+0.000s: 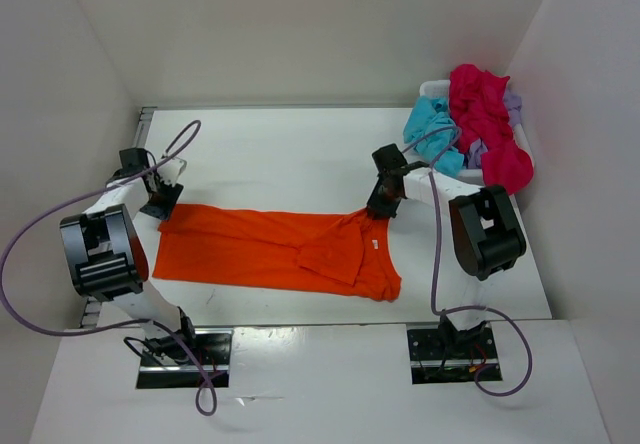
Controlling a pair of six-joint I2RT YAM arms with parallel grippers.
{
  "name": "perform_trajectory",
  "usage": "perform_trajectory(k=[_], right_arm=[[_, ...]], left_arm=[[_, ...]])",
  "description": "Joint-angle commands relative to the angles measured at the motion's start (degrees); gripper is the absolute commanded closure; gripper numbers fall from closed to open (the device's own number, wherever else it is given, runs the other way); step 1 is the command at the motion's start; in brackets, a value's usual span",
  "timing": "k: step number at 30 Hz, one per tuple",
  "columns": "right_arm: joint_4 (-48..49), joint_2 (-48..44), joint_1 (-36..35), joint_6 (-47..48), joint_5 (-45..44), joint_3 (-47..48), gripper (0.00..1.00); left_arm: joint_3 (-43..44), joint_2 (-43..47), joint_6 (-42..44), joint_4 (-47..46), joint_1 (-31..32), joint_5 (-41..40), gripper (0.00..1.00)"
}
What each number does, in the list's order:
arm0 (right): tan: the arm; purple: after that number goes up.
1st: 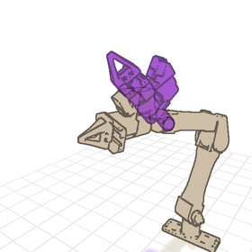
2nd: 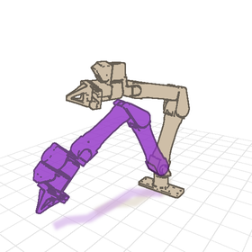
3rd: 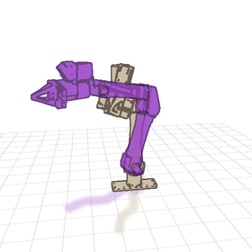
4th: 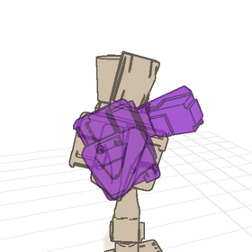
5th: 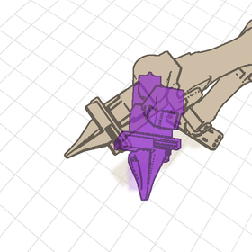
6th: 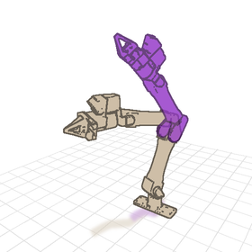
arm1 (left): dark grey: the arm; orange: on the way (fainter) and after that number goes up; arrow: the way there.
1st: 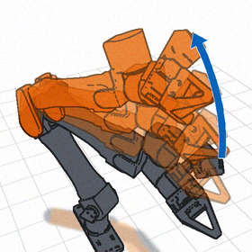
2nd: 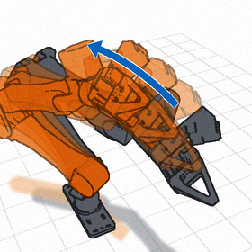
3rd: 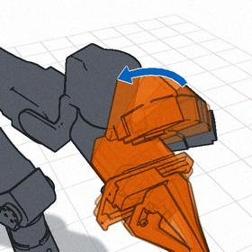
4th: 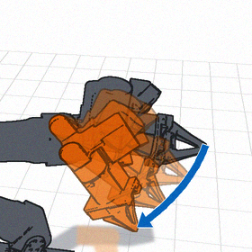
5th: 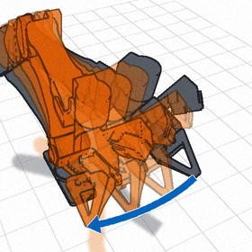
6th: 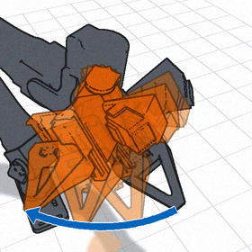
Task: Fold and stack the t-shirts
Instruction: Fold the other side of the tshirt into a rectangle
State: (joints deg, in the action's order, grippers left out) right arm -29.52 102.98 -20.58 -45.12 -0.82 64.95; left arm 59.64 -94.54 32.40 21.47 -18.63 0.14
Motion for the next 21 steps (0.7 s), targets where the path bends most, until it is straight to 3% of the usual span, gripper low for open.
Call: perform_trajectory(k=[1,8,10,13,21], right_arm=[[1.74,-0.32,0.19,0.39,-0.32,3.07,0.75],[-0.01,-0.32,0.19,1.44,-0.85,4.30,0.79],[-0.63,0.20,0.19,2.06,-0.85,4.84,0.69],[-1.16,0.73,-0.34,2.67,-2.16,5.36,0.65],[-1.77,3.37,-0.34,3.82,-1.47,6.51,0.71]], left_arm=[[1.97,-2.57,-1.11,-0.82,0.00,0.47,0.36],[3.12,-6.62,-2.17,-1.35,0.00,0.48,0.36],[3.12,-6.62,-2.17,-1.35,0.00,0.47,0.36],[3.12,-6.62,-2.17,-1.87,0.00,0.47,0.36],[3.12,-6.62,-2.17,-1.35,0.00,0.47,0.36]])
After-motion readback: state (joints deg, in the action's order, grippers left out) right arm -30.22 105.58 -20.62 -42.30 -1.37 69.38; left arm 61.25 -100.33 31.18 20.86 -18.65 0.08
